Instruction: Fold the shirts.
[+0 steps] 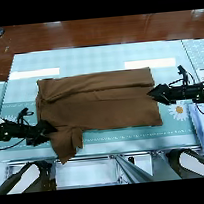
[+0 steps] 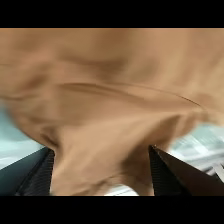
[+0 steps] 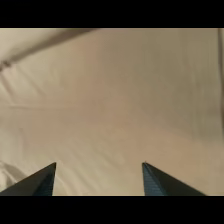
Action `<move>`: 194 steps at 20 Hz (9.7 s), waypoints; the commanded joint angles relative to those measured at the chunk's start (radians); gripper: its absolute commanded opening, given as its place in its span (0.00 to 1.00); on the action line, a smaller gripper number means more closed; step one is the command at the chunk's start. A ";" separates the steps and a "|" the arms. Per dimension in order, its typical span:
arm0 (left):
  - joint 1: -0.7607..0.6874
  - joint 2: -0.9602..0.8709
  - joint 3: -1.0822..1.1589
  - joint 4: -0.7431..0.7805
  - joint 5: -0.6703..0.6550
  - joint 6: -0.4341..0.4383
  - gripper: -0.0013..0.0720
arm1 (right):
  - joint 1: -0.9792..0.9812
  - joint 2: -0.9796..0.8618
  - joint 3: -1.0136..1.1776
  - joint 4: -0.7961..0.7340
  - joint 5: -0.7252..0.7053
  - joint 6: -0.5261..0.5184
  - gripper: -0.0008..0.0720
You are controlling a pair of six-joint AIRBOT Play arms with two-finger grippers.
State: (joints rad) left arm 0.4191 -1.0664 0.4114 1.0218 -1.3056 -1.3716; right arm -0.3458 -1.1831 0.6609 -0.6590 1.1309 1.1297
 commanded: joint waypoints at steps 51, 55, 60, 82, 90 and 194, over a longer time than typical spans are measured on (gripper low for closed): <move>-0.171 -0.642 0.937 -0.192 0.236 -0.036 0.05 | 0.064 -0.614 0.773 -0.013 0.088 0.163 0.04; -0.177 -0.675 0.938 -0.192 0.182 -0.024 0.74 | 0.066 -0.673 0.794 -0.004 0.073 0.178 0.61; -0.068 -0.641 1.092 0.106 -0.107 -0.115 0.98 | -0.062 -0.670 0.913 -0.023 0.266 0.174 0.86; -0.645 -0.183 0.533 -0.196 0.505 -0.014 0.05 | 0.096 -0.662 0.945 -0.241 0.355 0.183 0.04; -1.002 -0.385 0.806 -0.220 0.626 0.148 0.05 | 0.035 -0.053 0.588 -0.410 0.315 0.166 0.04; -0.603 0.243 0.098 -0.053 0.491 -0.163 0.06 | -0.360 0.023 1.112 -0.704 0.725 0.550 0.04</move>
State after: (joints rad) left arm -0.1829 -0.8223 0.5095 0.9680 -0.8146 -1.5349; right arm -0.5400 -1.2831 1.8965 -1.2407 1.8149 1.6997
